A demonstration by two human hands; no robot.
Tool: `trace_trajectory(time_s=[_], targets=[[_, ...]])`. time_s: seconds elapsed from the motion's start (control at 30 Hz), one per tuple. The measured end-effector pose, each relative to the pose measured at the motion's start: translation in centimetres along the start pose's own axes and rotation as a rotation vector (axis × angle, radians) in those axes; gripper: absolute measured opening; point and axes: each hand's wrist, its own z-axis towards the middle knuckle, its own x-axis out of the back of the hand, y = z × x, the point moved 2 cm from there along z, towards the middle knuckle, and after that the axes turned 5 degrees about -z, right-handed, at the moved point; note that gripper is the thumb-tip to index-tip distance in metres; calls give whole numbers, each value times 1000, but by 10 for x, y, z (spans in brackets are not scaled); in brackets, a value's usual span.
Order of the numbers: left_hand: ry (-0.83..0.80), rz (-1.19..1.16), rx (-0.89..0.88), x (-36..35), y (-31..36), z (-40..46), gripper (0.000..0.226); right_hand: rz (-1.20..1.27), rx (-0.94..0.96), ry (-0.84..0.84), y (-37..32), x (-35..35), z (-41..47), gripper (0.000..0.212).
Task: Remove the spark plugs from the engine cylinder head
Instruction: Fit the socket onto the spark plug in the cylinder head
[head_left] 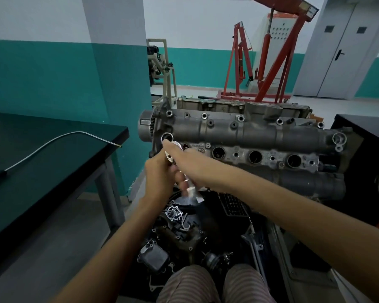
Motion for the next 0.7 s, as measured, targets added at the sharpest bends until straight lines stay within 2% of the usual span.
trace_trajectory(time_s=[0.07,0.1,0.13,0.2,0.23,0.27,0.3,0.37,0.4,0.43,0.47,0.53,0.57,0.6,0.67,0.7], targets=[[-84,167,-226,3,8,10,19,-768,241,283,-11,20,-3,62],[-149,197,-293,4,14,14,17,-1011,305,336,-17,29,-3,62],[-196,192,-335,5,17,18,18,-1135,343,353,-20,36,-2,63],[-241,165,-333,8,14,21,30,-1139,351,300,-20,41,4,61],[-223,152,-348,11,13,19,31,-994,320,236,-18,37,6,58],[-192,123,-315,11,8,15,27,-723,234,142,-13,31,6,54],[-167,71,-228,9,2,10,22,-341,97,19,-8,23,5,50],[-114,-147,103,1,-5,4,23,351,-155,-267,-4,3,-3,48],[-86,-162,203,-4,-4,2,33,510,-180,-307,-2,-3,-4,49],[-67,-119,185,-7,-1,0,40,499,-148,-251,2,-6,-2,50],[-26,-45,46,-6,1,1,43,288,-56,-118,3,-4,1,52],[-55,65,-153,-3,7,7,36,-422,202,178,-5,13,2,58],[-119,121,-225,-2,7,12,26,-732,284,255,-11,22,1,58],[-192,121,-255,-2,9,15,20,-942,326,273,-15,29,2,59],[-230,104,-292,0,4,20,26,-1061,339,246,-17,37,6,58],[-216,89,-268,1,-1,20,33,-1001,320,205,-17,37,8,56]])
